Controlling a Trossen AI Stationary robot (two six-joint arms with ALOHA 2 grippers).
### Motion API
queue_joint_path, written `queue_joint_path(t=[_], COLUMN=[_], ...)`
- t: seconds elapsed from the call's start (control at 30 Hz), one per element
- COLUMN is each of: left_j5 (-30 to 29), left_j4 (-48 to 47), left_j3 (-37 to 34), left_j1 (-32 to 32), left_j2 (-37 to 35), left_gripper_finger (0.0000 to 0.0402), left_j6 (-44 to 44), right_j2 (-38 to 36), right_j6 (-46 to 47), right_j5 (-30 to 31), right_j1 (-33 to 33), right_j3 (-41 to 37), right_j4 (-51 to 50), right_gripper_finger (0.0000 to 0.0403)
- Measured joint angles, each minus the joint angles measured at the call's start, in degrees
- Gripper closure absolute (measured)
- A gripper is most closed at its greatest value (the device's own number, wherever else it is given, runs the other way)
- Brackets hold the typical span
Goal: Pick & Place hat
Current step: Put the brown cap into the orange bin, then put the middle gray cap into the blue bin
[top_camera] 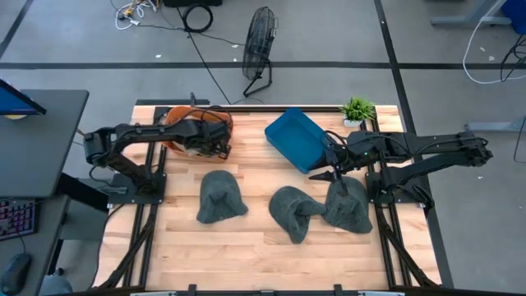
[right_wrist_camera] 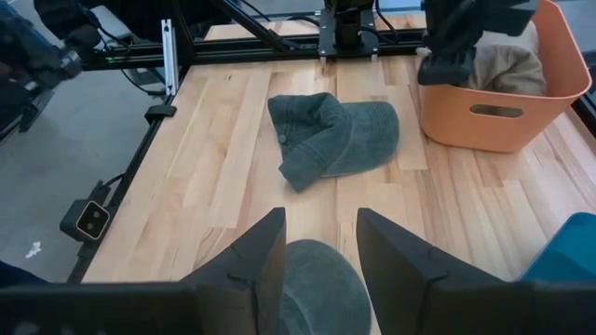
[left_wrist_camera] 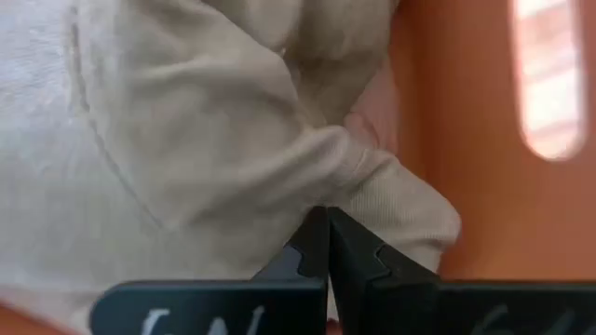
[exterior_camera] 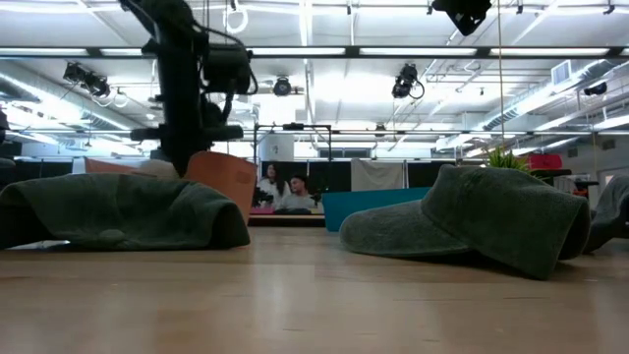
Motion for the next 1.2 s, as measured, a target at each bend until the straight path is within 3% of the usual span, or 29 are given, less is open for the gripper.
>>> queue_joint_path(t=[0.17, 0.37, 0.6, 0.83, 1.0, 1.2], left_j5=[-0.2, 0.0, 0.0, 4.16, 8.17, 8.76], left_j4=[8.35, 7.4, -1.34, -19.37, -23.12, -23.43], left_j3=[-4.35, -3.18, 7.27, 21.13, 25.25, 24.43], left_j1=[3.09, 3.99, 1.58, -4.15, -10.37, -18.19], left_j2=[0.0, -0.3, -2.25, -2.8, -2.78, -2.78], left_gripper_finger=[0.04, 0.0399, 0.0399, 0.0396, 0.0351, 0.0268], left_j6=[0.59, 3.16, 5.98, 16.04, 19.7, 19.08], right_j2=[0.0, 0.02, 0.02, 0.0, 0.02, 0.01], right_j6=[0.0, 0.0, 0.02, 0.02, 0.01, 0.0], right_j5=[0.0, 0.0, 0.0, -0.04, -0.89, -1.64], right_j1=[0.0, 0.02, 0.02, 0.04, 0.09, 1.23], right_j3=[0.0, 0.0, 0.0, 0.0, 0.0, 0.0], right_j4=[0.0, 0.0, 1.09, 4.05, 4.28, 3.85], right_gripper_finger=[0.0266, 0.0266, 0.0266, 0.0266, 0.0266, 0.0266])
